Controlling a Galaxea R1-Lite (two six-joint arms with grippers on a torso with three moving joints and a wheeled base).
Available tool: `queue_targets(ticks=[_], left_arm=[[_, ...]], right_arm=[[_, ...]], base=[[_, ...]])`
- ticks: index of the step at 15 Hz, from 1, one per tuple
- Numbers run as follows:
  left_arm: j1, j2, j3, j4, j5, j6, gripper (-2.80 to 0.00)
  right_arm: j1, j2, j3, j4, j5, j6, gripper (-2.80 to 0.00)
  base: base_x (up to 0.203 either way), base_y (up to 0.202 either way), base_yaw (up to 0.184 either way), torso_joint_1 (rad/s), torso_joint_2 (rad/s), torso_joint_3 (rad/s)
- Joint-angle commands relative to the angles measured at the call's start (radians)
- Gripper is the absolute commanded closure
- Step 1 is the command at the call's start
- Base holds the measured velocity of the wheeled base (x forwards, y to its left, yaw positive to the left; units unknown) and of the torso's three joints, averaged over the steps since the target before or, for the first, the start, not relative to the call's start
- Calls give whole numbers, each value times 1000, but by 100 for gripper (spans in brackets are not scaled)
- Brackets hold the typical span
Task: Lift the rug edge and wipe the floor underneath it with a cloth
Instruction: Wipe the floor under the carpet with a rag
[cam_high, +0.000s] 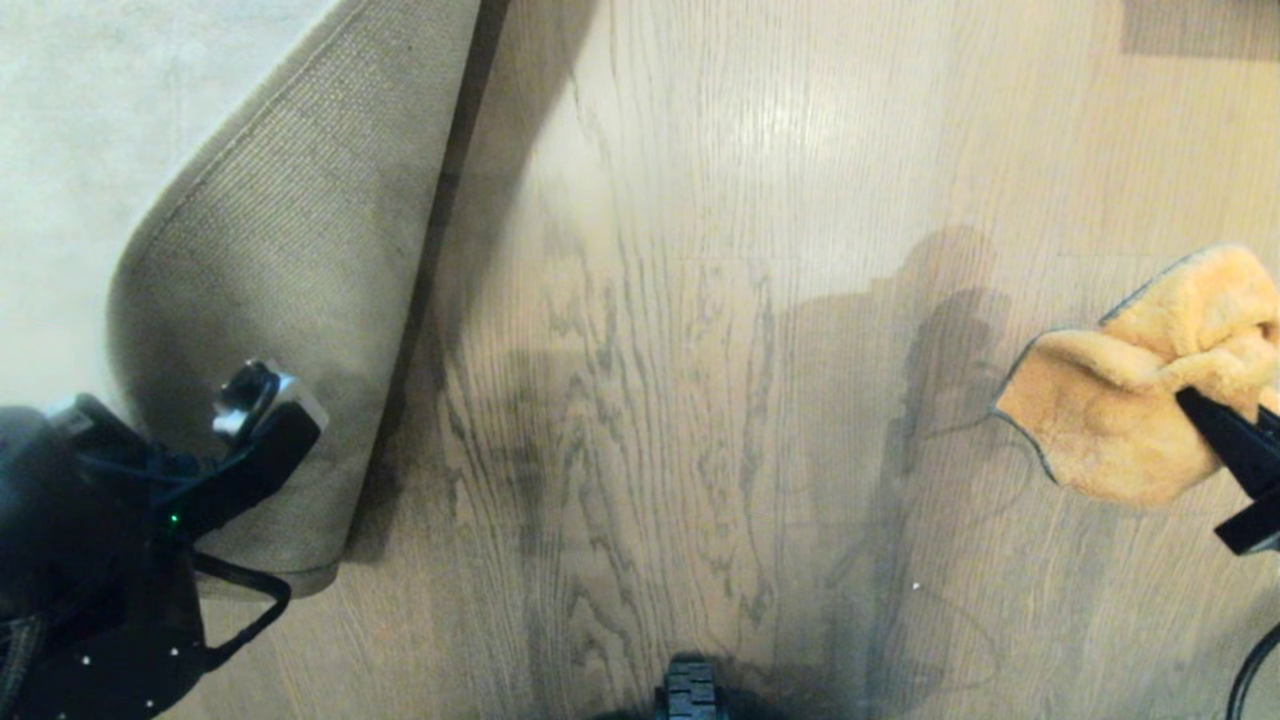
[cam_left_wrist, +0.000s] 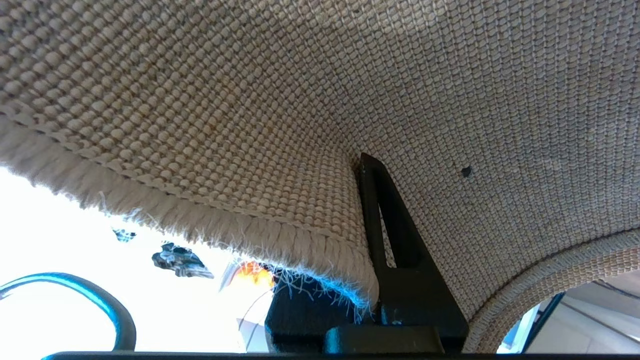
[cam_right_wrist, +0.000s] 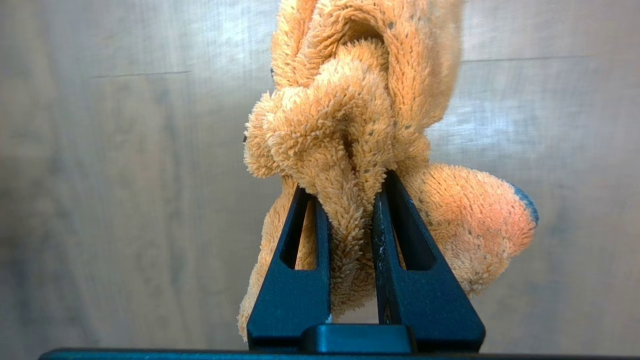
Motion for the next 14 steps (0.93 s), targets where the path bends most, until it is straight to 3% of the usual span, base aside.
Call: queue_targets(ticks=[1, 3, 6, 14], left_arm=[[-6, 2, -1, -9, 7, 7, 0], [-5, 2, -2, -10, 8, 7, 0], [-3, 2, -2, -10, 10, 7, 0], [-3, 2, -1, -10, 11, 7, 0]], right_arm=[[-39, -65, 2, 6, 1, 0, 0], [-44, -128, 2, 59, 2, 3, 0], [-34, -296, 2, 257, 3, 4, 0], [58, -893, -26, 1039, -1, -49, 0]], base=[[0, 0, 0, 0, 0, 0], [0, 0, 0, 0, 0, 0], [0, 0, 0, 0, 0, 0], [0, 0, 0, 0, 0, 0]])
